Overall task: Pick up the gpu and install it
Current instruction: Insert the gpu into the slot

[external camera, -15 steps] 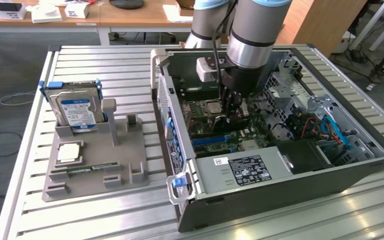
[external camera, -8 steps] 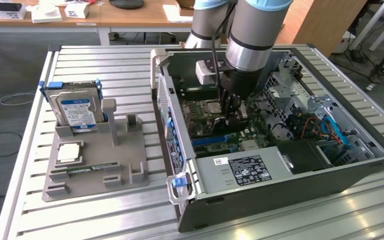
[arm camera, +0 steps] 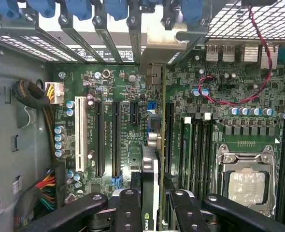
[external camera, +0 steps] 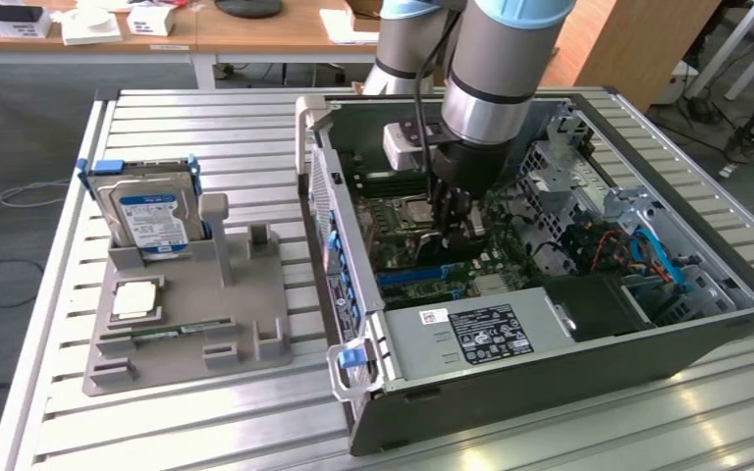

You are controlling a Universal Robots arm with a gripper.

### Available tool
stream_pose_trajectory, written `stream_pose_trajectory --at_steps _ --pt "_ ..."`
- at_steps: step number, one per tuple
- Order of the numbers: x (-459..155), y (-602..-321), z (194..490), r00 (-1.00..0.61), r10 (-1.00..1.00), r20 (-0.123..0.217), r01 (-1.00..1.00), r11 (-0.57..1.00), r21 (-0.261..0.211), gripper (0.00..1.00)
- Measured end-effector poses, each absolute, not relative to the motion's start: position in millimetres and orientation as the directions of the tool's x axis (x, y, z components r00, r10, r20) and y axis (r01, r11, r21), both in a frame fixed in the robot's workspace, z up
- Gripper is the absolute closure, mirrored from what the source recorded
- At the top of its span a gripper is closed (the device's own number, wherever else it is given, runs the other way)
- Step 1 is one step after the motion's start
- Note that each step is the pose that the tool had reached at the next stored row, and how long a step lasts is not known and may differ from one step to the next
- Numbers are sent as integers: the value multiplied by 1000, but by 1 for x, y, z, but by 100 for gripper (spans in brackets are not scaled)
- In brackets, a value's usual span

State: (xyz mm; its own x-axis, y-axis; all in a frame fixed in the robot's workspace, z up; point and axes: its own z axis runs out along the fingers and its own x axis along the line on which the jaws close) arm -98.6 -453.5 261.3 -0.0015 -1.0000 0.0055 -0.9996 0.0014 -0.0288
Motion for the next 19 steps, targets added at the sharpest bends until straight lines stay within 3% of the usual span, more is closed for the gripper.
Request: stream_pose_trajectory --at_steps 19 --pt "-99 -453 252 -2 -1000 6 -1000 1 -29 73"
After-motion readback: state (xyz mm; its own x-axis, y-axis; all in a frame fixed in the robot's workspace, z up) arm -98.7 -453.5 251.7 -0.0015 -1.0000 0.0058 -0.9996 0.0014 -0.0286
